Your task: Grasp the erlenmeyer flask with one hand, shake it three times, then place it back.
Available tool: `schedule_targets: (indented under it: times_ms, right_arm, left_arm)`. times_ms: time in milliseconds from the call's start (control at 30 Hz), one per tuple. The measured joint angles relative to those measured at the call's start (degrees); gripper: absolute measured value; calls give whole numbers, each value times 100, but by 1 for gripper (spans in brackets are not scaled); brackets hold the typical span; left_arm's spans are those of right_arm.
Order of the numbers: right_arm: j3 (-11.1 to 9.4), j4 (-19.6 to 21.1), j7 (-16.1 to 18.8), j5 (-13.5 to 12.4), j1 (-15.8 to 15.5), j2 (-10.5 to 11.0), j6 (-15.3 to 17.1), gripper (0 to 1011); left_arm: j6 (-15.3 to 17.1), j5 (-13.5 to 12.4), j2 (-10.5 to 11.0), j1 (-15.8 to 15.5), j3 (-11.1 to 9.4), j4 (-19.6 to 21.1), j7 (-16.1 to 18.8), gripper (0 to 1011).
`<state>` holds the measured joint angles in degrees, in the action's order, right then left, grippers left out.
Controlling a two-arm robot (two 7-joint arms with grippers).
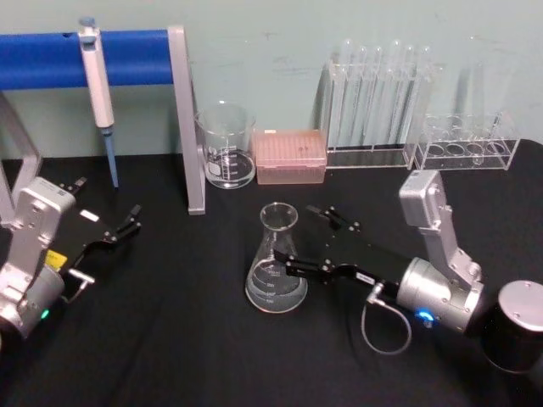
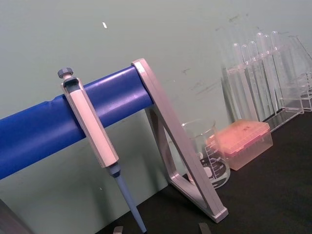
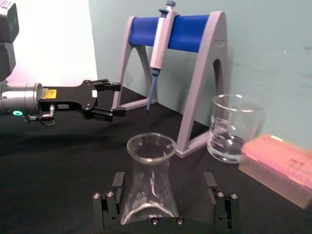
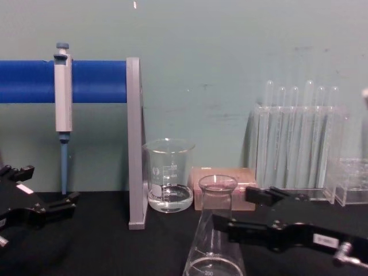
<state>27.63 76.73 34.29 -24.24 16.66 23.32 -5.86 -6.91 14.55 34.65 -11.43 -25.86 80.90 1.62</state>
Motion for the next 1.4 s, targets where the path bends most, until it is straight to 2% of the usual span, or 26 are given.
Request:
schedule_targets:
  times_ms: [267, 333, 433, 533, 567, 733, 767, 933, 967, 1200, 1400]
  right_arm:
    - [-222, 524, -265, -123, -391, 362, 443, 1003]
    - [-351, 622, -429, -160, -507, 434, 522, 1002]
    - [-488, 682, -614, -173, -593, 461, 543, 1002]
    - [-675, 701, -921, -102, -631, 403, 410, 1002]
    - [-768, 694, -1084, -28, -628, 332, 302, 1003]
    - [-975, 633, -1665, 252, -569, 19, -68, 1003]
    - [-1031, 609, -1900, 354, -549, -115, -194, 1002]
    - [-1156, 487, -2489, 629, -504, -502, -460, 1002]
    - [-1196, 413, -2671, 708, -496, -633, -499, 1002]
    - [-1324, 62, -3303, 967, -503, -1041, -429, 1002]
    - [-1393, -163, -3455, 1064, -536, -1149, -210, 1002]
  left_arm:
    - [0, 0, 0, 0, 0, 0, 0, 1001]
    - [0, 0, 0, 0, 0, 0, 0, 1001]
    - [0, 0, 0, 0, 0, 0, 0, 1001]
    - [0, 0, 0, 0, 0, 0, 0, 1001]
    - [0, 0, 0, 0, 0, 0, 0, 1001]
    - [0, 0, 0, 0, 0, 0, 0, 1001]
    - [0, 0, 0, 0, 0, 0, 0, 1001]
    - [0, 0, 0, 0, 0, 0, 0, 1001]
    - [0, 0, 0, 0, 0, 0, 0, 1001]
    - [0, 0, 0, 0, 0, 0, 0, 1001]
    - [0, 0, 0, 0, 0, 0, 0, 1001]
